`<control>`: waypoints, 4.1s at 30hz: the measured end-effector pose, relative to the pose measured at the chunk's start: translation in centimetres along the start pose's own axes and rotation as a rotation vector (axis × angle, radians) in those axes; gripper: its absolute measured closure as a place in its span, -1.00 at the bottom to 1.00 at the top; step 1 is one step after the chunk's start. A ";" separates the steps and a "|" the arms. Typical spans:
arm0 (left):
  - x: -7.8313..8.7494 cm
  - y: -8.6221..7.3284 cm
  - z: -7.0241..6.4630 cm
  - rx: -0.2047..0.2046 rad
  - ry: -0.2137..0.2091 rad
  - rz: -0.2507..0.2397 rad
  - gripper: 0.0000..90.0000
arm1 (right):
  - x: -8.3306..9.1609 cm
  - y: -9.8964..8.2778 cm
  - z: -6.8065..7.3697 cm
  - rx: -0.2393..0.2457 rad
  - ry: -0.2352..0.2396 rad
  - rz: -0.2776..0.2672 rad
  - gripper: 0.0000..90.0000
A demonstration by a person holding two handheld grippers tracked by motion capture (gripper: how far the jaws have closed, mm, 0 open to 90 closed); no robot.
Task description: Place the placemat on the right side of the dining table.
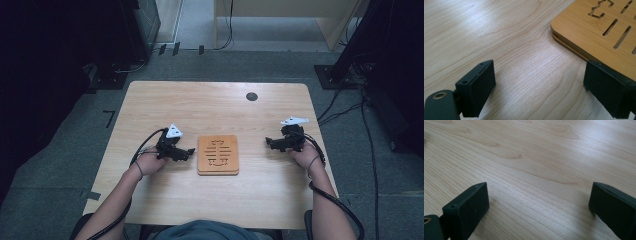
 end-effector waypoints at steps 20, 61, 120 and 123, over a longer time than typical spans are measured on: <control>0.0 0.0 0.0 0.000 0.000 0.000 -0.79 | -0.4 0.2 0.2 -0.021 -0.022 0.006 -1.00; 0.0 0.0 0.0 0.000 0.000 0.000 -0.79 | -0.2 1.1 0.5 -0.049 -0.068 0.136 -0.86; 0.0 0.0 0.0 -0.001 -0.001 0.002 -0.79 | 0.7 2.3 4.0 0.000 0.086 0.158 -0.39; 0.0 0.0 0.0 -0.001 -0.001 0.001 -0.79 | 0.6 2.2 4.2 0.000 0.086 0.168 -0.39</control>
Point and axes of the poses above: each handheld gripper's, and its own axes: x roughly backward along the jaws, y roughly out of its top, z roughly to its left, the point moved 5 cm from there along -x, roughly forward along the jaws, and after that the axes turned 10 degrees about -x, right-handed, at the moved point
